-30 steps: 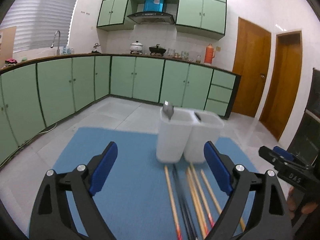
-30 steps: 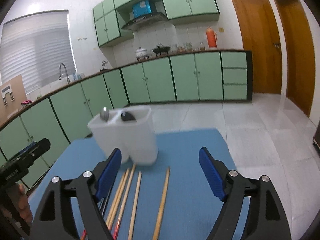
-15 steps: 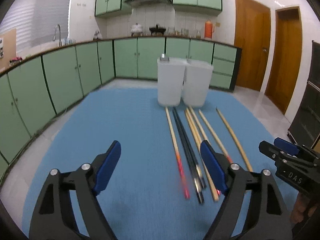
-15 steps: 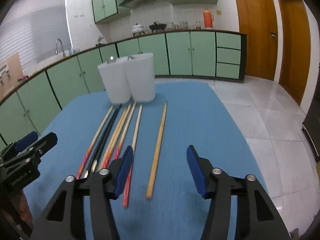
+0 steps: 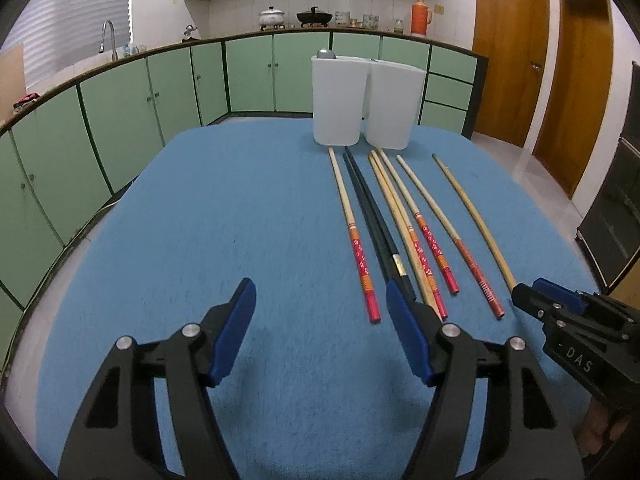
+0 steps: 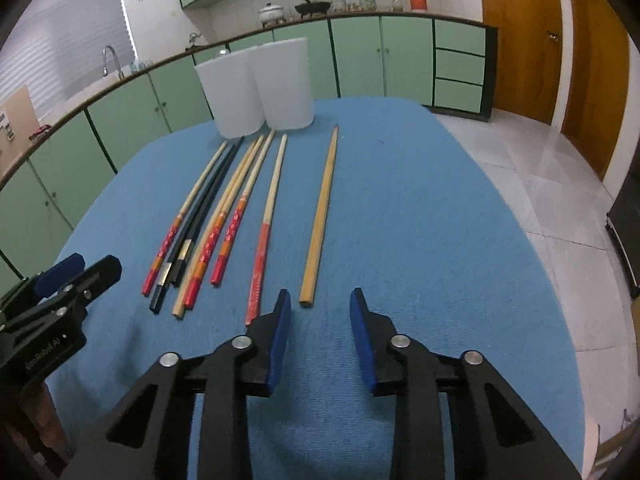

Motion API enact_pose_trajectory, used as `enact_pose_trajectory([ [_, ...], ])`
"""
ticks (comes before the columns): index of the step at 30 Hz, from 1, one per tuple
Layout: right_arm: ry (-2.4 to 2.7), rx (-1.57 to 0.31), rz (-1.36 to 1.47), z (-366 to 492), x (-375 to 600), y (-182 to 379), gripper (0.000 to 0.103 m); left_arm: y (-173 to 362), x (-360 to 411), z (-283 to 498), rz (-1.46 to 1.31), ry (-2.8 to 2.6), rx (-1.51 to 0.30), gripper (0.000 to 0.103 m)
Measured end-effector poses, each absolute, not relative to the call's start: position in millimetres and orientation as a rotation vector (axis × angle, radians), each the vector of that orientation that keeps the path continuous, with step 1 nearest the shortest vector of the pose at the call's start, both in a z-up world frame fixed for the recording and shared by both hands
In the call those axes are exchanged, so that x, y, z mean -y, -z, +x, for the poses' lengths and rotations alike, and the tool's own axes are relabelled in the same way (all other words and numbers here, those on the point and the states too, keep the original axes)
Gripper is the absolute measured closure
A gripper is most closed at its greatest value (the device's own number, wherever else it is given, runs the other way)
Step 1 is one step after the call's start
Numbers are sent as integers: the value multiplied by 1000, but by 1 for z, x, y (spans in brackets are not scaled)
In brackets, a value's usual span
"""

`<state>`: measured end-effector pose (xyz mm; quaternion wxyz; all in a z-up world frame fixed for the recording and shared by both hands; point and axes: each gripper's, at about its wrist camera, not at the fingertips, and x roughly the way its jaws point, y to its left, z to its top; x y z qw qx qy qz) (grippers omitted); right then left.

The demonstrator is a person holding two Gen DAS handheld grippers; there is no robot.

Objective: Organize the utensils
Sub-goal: 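Move both tools back over the chopsticks on the mat, then grasp a red-patterned chopstick with the left tool while the right tool grasps a wooden chopstick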

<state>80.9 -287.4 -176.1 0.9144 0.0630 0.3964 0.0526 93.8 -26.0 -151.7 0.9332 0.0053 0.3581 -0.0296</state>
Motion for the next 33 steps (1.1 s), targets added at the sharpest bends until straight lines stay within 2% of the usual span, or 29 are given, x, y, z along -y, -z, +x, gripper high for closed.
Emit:
enact_pose_trajectory([
  [10,-92,-841,94,89,279,178,80,159,31,105,-4,79,-797,38],
  [12,-84,-843,81,89,278,178,84,161,32,107,-7,85,-810,40],
  [14,-86,-845,80,91,276,177,92,164,32,109,-12,94,-830,44],
  [23,-97,-843,106,90,281,178,94,170,37,118,-18,87,-876,47],
  [25,-100,-844,113,90,282,178,94,169,37,119,-12,68,-878,54],
  [27,-101,-843,117,90,283,178,94,168,34,123,-6,50,-880,66],
  [29,-101,-843,118,90,283,178,94,167,31,124,-10,38,-881,73],
  [33,-100,-843,115,89,283,178,94,166,30,124,-17,47,-879,69],
])
